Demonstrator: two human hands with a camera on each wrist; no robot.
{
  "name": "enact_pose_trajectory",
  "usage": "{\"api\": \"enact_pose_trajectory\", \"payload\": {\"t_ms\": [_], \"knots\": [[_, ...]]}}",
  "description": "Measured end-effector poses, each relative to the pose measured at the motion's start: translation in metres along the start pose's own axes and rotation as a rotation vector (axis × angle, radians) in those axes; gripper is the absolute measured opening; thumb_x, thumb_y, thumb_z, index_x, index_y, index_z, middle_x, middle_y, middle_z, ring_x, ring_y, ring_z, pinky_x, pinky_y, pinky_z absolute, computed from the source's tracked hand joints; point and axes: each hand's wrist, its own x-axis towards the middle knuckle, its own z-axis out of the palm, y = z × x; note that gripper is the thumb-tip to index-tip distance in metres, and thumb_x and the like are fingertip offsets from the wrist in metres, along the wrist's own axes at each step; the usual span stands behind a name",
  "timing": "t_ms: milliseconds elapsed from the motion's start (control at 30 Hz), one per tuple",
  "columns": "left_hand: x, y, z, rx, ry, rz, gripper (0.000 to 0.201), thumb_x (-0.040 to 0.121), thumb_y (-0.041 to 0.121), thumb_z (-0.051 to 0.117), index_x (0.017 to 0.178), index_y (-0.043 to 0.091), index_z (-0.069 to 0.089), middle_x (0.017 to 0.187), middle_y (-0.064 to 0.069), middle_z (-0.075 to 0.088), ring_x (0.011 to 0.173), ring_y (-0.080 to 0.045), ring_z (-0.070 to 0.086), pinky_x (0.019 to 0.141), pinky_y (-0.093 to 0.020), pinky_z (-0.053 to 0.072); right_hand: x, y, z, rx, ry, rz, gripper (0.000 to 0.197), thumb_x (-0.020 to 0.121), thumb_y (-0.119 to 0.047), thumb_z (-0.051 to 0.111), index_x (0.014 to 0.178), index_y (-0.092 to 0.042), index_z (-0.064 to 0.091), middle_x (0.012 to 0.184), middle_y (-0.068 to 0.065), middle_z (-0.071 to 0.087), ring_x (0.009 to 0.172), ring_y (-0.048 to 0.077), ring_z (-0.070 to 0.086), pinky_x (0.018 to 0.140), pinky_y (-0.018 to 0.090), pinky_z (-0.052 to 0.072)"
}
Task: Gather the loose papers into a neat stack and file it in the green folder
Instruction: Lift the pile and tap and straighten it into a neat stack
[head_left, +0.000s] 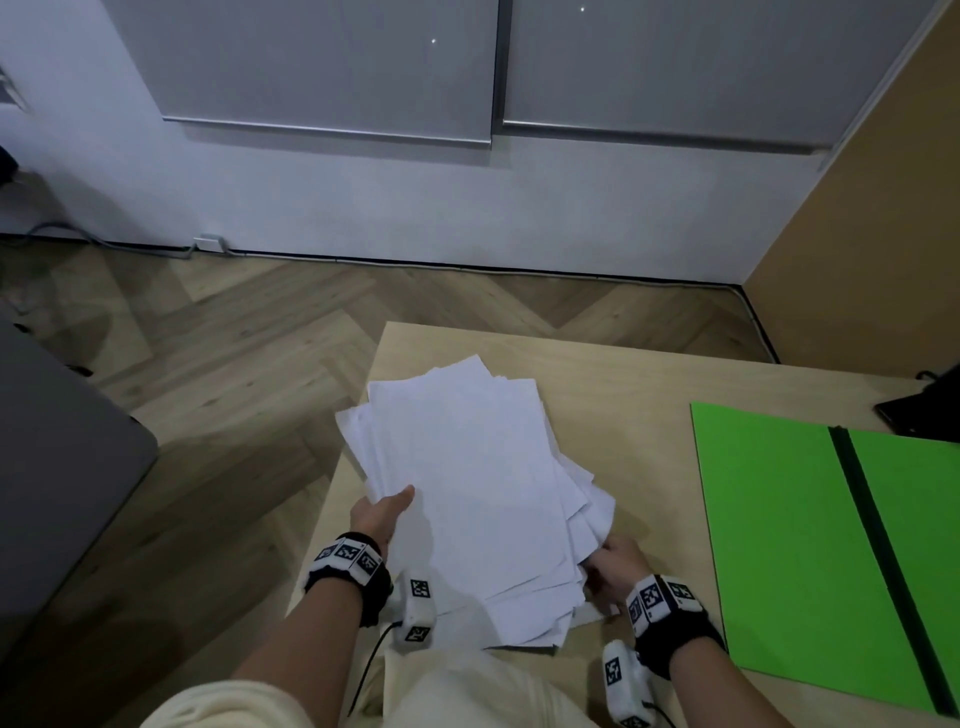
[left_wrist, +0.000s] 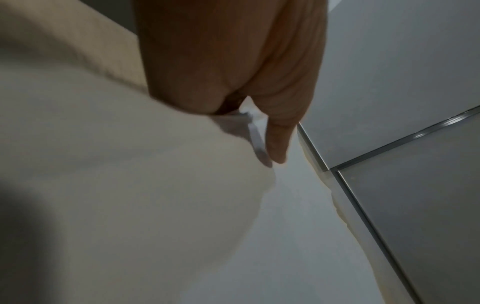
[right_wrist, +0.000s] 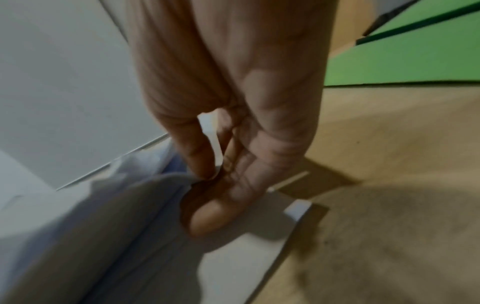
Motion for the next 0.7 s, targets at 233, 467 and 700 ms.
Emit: {"api": "enact_pose_trajectory", "payload": {"t_ms": [233, 467, 700], "knots": [[-0.005, 0.015, -0.004, 0.073, -0.020, 0.091, 0.037, 0.086, 0.007, 0.065, 0.120, 0.000, 0.055, 0.109, -0.018, 0.067, 0.101, -0.039, 0.063, 0.090, -0.052, 0.052, 0.010, -0.022, -0.031, -0.075, 0.116, -0.191, 0.020, 0.081, -0.019, 0.071, 0.095, -0.011, 0.060, 0.089, 0.007, 0.059, 0.088, 0.022, 0.056, 0.083, 0.034, 0.046], [-0.018, 0.058, -0.004, 0.110, -0.298, 0.169, 0.037, 0.088, 0.012, 0.068, 0.122, 0.000, 0.060, 0.114, -0.022, 0.070, 0.093, -0.036, 0.071, 0.071, -0.040, 0.059, -0.009, -0.044, -0.018, 0.040, -0.116, -0.338, 0.062, 0.073, -0.022, 0.079, 0.128, -0.010, 0.053, 0.118, 0.000, 0.066, 0.106, 0.017, 0.064, 0.082, 0.024, 0.053], [-0.050, 0.057, 0.017, 0.404, -0.380, 0.105, 0.038, 0.090, 0.016, 0.066, 0.118, -0.007, 0.053, 0.113, -0.014, 0.067, 0.102, -0.033, 0.065, 0.090, -0.044, 0.054, -0.011, -0.046, 0.008, -0.076, -0.027, -0.348, 0.069, 0.068, -0.048, 0.076, 0.117, -0.003, 0.058, 0.116, 0.009, 0.064, 0.099, 0.021, 0.056, 0.091, 0.030, 0.043]]}}
